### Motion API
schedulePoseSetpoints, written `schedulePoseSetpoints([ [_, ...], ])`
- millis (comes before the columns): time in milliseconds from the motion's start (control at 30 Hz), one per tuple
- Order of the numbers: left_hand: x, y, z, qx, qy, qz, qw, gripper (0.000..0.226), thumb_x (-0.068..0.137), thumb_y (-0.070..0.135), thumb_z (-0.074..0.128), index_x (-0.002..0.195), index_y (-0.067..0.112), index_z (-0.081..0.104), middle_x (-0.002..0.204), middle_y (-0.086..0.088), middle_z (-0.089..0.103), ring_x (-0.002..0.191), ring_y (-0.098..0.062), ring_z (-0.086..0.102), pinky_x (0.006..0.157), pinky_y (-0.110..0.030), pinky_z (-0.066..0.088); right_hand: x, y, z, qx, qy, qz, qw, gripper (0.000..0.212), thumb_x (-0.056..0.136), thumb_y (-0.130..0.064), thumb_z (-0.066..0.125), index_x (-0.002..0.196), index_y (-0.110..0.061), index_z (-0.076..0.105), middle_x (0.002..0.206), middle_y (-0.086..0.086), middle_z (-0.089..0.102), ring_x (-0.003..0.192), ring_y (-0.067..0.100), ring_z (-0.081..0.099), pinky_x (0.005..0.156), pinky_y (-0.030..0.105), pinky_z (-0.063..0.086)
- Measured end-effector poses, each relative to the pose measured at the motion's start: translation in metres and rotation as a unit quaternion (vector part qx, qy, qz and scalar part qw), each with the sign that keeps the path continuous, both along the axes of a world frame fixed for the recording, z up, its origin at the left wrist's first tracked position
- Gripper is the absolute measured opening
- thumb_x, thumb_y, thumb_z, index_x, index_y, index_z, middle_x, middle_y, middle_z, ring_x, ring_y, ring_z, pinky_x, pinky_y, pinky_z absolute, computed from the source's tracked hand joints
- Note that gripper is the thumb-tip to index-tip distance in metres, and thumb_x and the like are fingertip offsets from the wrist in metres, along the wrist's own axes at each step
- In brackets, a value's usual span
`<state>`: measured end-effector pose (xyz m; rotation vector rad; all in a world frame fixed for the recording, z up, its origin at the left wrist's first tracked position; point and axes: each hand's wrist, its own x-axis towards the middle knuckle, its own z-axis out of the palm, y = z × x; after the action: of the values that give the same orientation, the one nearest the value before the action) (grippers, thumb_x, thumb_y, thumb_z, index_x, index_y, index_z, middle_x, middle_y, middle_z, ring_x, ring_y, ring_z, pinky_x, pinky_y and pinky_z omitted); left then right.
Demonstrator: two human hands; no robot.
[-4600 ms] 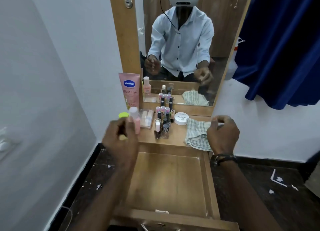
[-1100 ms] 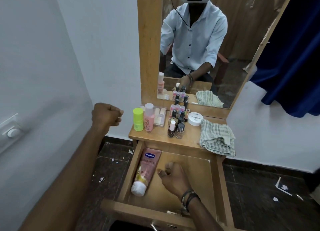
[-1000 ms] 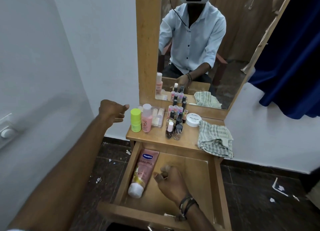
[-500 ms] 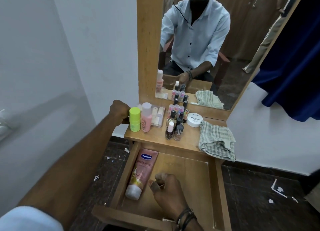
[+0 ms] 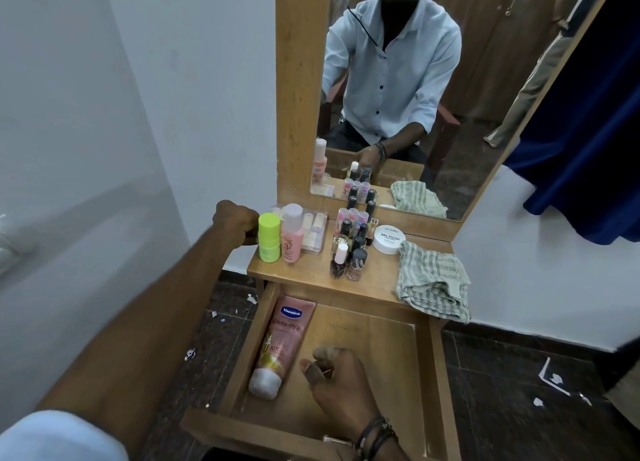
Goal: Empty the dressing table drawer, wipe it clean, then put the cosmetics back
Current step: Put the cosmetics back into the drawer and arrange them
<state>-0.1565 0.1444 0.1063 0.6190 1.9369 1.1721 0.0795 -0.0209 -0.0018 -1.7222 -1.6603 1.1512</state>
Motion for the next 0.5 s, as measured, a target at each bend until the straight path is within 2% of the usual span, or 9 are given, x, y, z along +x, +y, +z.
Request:
schedulePoseSetpoints([
  [67,-0.002,0.002,-0.002,0.001,-0.016,0.007,1.000,0.026,0.077,-0.015,0.069,0.101,-0.011,0.060,0.095,-0.029,0.068,0.077,-0.039,0.071,0.067,-0.049,0.062,0.001,0.000,-0.001,0.002,0.000,-0.002,1.000,0.042,0.084,-0.043,0.069,0.116,-0.016,0.063,0.098,-0.007,0.066,0.090,0.004,0.063,0.083,0.024,0.053],
  [133,-0.004,0.002,-0.003,-0.002,-0.024,0.010,1.000,0.020,0.079,-0.016,0.067,0.097,-0.011,0.060,0.090,-0.028,0.068,0.068,-0.035,0.069,0.065,-0.046,0.062,0.002,0.000,-0.003,-0.001,0.005,-0.007,1.000,0.042,0.083,-0.043,0.069,0.115,-0.016,0.063,0.097,-0.007,0.066,0.090,0.005,0.063,0.084,0.026,0.054],
  [200,-0.009,0.001,-0.004,-0.006,-0.037,0.013,0.999,0.021,0.079,-0.014,0.069,0.098,-0.010,0.061,0.086,-0.026,0.067,0.061,-0.032,0.066,0.067,-0.046,0.062,0.001,0.000,-0.005,-0.005,0.010,-0.009,1.000,0.044,0.081,-0.044,0.070,0.114,-0.015,0.064,0.095,-0.007,0.066,0.088,0.006,0.065,0.084,0.030,0.055],
  [267,-0.016,-0.001,-0.004,-0.007,-0.050,0.008,0.999,0.023,0.079,-0.011,0.072,0.100,-0.010,0.062,0.085,-0.024,0.068,0.063,-0.030,0.066,0.066,-0.045,0.062,0.000,0.000,-0.006,-0.013,0.012,-0.010,1.000,0.043,0.080,-0.044,0.070,0.112,-0.016,0.065,0.094,-0.007,0.066,0.086,0.009,0.066,0.083,0.032,0.056],
  [400,-0.030,-0.006,-0.003,-0.025,-0.069,-0.029,0.997,0.010,0.086,-0.005,0.069,0.089,-0.004,0.059,0.086,-0.018,0.067,0.065,-0.024,0.063,0.042,-0.031,0.058,-0.001,0.000,-0.008,-0.021,0.017,-0.008,1.000,0.042,0.079,-0.046,0.070,0.109,-0.017,0.065,0.092,-0.006,0.068,0.083,0.010,0.068,0.082,0.034,0.057],
  [500,-0.042,-0.009,-0.004,-0.028,-0.079,-0.030,0.996,0.017,0.090,-0.003,0.066,0.078,0.001,0.054,0.079,-0.015,0.062,0.064,-0.022,0.060,0.031,-0.026,0.050,0.000,0.000,-0.008,-0.025,0.015,0.006,1.000,0.043,0.079,-0.048,0.068,0.109,-0.018,0.065,0.090,-0.005,0.069,0.083,0.010,0.068,0.082,0.033,0.057],
])
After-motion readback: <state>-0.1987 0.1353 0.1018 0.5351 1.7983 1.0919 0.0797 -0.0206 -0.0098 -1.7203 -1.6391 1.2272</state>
